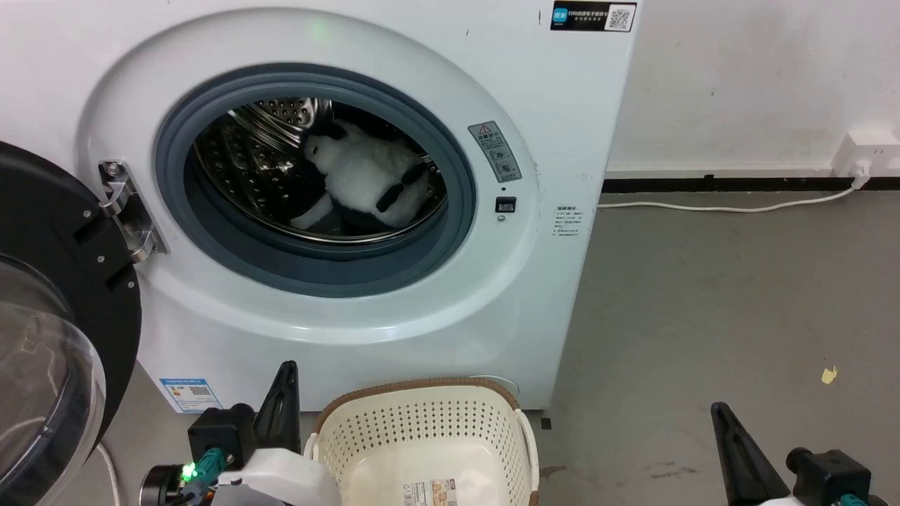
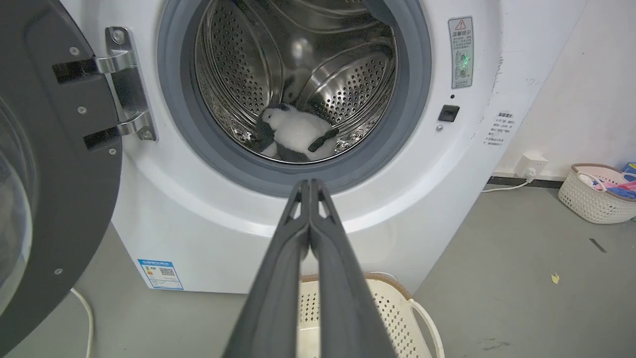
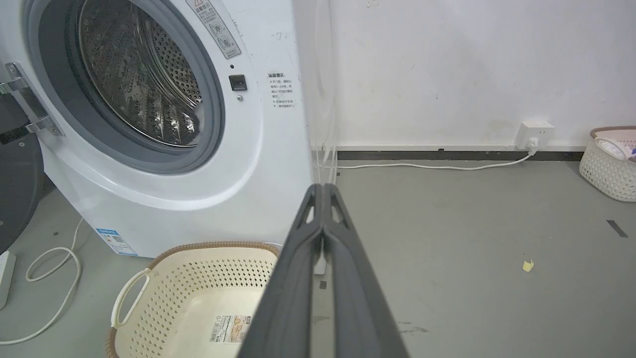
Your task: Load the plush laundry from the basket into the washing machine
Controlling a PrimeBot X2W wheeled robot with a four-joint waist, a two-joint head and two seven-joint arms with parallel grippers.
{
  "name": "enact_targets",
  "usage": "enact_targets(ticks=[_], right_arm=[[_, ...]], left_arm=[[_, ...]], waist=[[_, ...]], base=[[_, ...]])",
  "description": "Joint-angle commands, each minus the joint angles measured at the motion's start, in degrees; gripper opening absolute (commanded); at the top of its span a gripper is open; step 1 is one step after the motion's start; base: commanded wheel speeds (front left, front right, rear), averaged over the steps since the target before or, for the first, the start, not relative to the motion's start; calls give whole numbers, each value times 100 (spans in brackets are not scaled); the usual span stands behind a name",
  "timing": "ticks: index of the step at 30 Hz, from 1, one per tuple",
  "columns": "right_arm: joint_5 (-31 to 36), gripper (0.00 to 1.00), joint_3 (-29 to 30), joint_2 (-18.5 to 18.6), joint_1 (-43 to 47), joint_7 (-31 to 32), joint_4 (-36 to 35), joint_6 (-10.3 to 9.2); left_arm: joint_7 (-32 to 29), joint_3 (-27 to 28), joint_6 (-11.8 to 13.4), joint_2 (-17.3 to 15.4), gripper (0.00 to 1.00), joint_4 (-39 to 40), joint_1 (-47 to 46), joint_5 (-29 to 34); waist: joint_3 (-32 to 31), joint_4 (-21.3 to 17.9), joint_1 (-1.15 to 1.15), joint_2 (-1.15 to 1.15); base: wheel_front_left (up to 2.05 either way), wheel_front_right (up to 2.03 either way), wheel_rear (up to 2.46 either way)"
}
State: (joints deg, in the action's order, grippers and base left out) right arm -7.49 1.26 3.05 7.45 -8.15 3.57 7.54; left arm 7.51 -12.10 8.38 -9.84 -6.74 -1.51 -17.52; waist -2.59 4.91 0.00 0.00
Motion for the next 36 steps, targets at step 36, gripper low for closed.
enact_targets(ticks=[36], right_arm=[[298, 0, -50, -8, -338, 305, -145, -3]], left_arm=[[-272, 444, -316, 260, 0, 261, 71, 651]], waist=[[92, -174, 0, 0]], base=[[0, 0, 0]])
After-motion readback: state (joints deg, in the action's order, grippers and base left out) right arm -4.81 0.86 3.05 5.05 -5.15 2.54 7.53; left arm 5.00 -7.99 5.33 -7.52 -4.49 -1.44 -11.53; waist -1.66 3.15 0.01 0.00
